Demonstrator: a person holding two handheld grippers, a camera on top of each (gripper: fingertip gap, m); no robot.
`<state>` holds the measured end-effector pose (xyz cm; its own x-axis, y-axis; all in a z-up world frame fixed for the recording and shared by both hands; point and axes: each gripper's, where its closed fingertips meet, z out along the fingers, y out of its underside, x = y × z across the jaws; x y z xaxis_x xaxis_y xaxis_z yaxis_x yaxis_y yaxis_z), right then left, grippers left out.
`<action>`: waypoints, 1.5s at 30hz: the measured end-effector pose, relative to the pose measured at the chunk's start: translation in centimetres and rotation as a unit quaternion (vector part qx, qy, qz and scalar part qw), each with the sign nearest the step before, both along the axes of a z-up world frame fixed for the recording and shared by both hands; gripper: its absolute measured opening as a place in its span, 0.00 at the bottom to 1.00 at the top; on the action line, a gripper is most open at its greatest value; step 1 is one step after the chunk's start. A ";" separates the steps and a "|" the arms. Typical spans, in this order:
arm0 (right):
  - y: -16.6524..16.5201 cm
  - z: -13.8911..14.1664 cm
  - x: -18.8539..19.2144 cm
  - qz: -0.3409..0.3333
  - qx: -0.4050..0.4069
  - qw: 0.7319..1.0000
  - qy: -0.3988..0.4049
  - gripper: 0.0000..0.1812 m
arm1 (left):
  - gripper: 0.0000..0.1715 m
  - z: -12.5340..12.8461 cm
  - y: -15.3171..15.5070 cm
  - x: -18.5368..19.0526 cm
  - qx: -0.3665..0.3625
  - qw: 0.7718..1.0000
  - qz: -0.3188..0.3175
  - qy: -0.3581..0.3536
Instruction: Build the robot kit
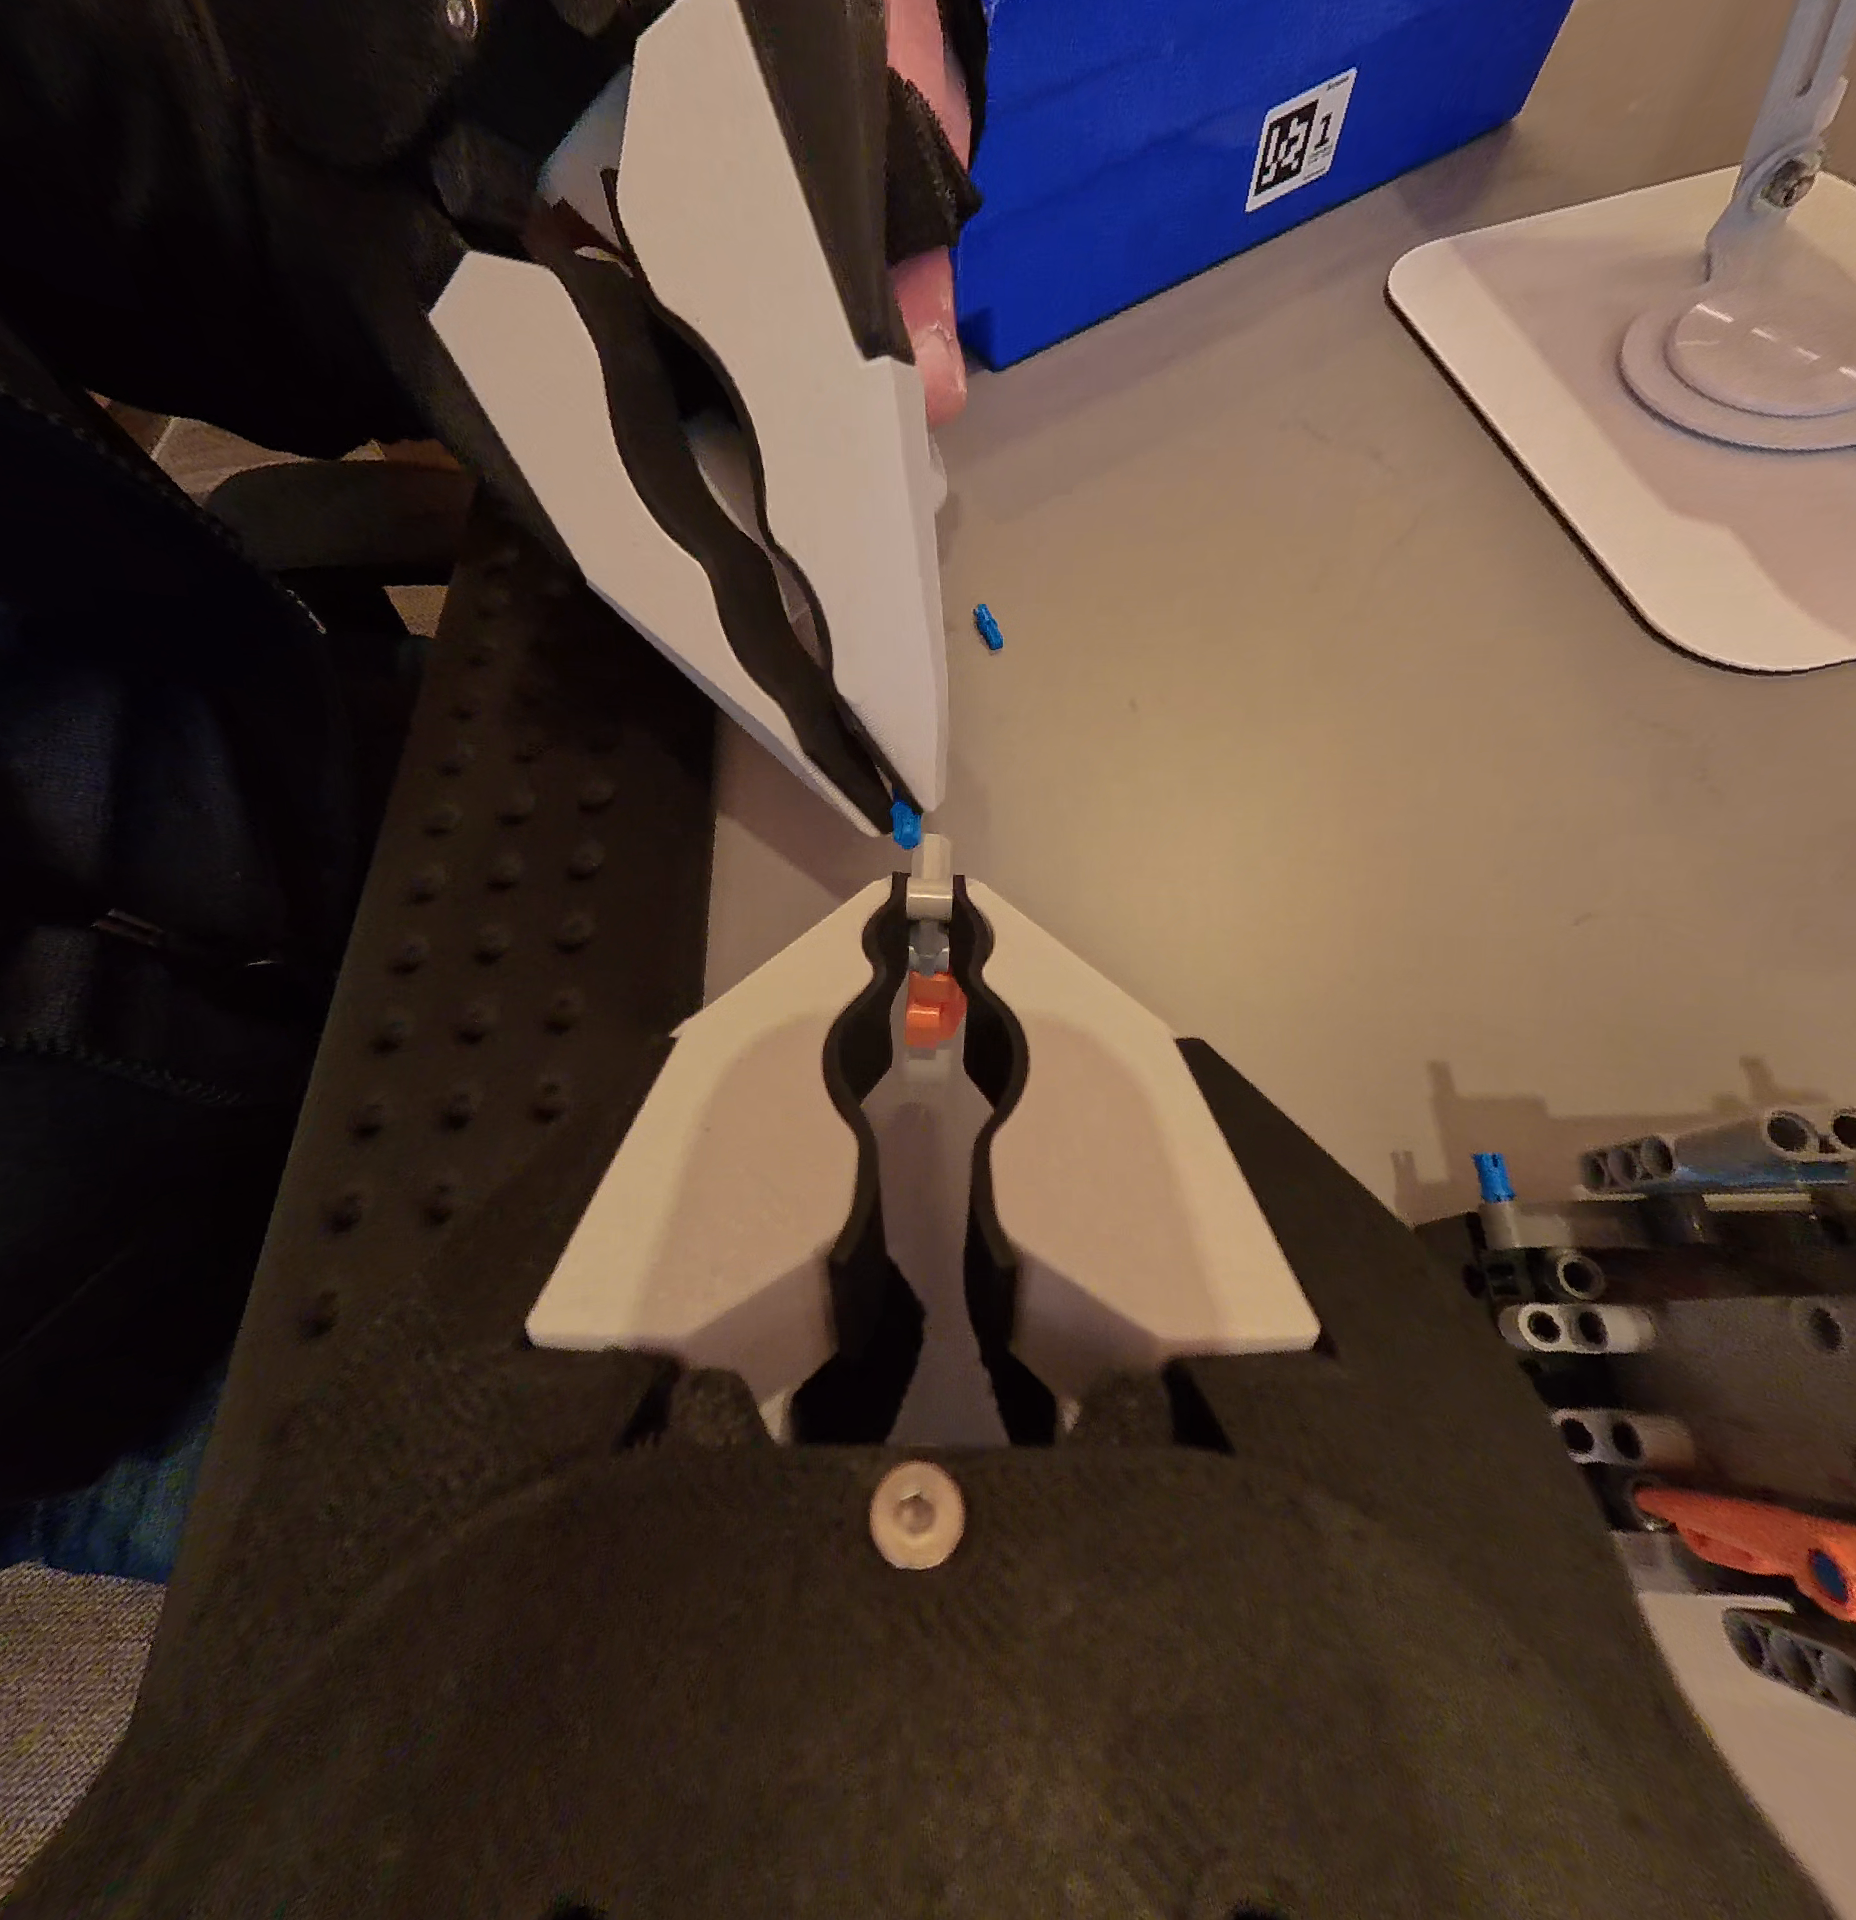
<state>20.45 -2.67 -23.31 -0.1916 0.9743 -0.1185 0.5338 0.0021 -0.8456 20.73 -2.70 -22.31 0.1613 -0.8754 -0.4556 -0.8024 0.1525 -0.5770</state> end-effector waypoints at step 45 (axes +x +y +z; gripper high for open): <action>-0.6 1.2 0.4 0.015 -0.001 1.000 0.022 0.02 | 0.01 1.0 -0.2 0.2 -0.005 0.999 -0.009 -0.046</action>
